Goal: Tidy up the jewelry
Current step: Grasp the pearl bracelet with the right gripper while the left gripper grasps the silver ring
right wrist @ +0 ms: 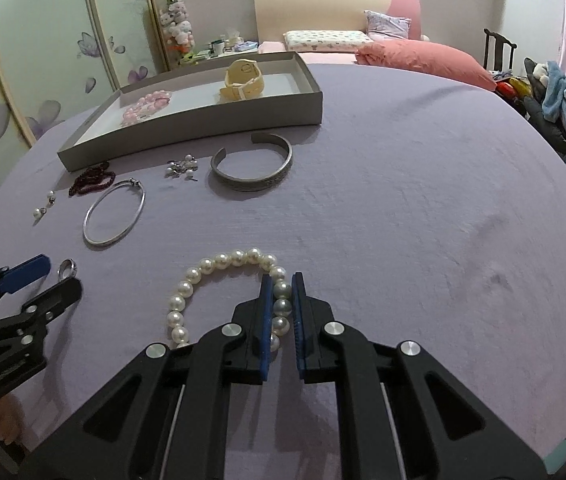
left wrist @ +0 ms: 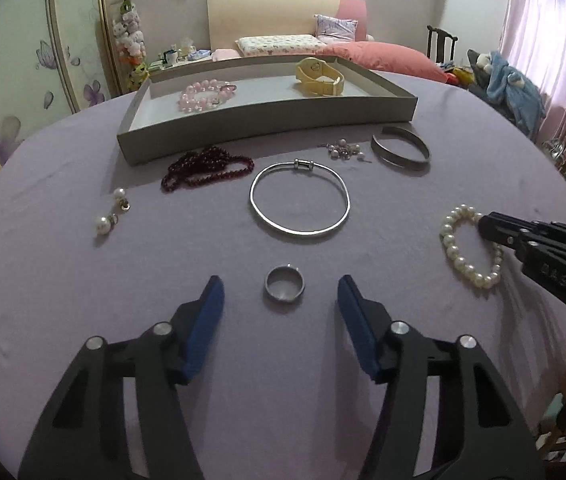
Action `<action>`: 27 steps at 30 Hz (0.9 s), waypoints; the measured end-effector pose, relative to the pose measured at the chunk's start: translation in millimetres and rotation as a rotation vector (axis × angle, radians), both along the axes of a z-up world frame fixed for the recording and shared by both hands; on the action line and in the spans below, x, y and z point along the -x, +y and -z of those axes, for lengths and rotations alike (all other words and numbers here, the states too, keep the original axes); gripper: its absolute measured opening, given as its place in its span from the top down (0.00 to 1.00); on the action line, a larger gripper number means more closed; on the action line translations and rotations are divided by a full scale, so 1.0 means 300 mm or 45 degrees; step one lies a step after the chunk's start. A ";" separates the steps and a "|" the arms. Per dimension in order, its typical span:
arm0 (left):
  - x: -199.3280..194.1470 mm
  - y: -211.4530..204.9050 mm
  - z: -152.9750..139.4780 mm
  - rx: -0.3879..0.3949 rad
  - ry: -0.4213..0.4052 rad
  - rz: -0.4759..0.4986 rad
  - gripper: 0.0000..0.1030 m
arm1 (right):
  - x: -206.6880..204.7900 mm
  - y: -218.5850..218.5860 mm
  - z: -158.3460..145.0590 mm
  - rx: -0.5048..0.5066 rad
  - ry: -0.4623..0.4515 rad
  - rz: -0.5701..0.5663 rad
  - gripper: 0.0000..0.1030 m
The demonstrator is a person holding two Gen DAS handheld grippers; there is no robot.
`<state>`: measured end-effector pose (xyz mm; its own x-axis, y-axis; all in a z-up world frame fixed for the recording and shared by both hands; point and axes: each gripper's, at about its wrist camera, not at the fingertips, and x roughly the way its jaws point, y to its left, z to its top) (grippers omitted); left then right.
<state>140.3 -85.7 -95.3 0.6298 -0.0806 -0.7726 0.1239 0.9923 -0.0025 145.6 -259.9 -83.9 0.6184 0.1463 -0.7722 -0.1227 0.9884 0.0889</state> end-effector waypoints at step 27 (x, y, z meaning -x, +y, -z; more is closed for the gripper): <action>0.090 0.191 -0.050 0.159 -0.068 -0.148 0.79 | 0.068 0.057 -0.109 -0.128 -0.158 -0.146 0.90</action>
<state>113.2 -28.5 -80.3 0.6803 -0.0985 -0.7262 0.0120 0.9923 -0.1232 125.1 -242.7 -51.1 0.6830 0.2941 -0.6686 -0.2503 0.9542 0.1640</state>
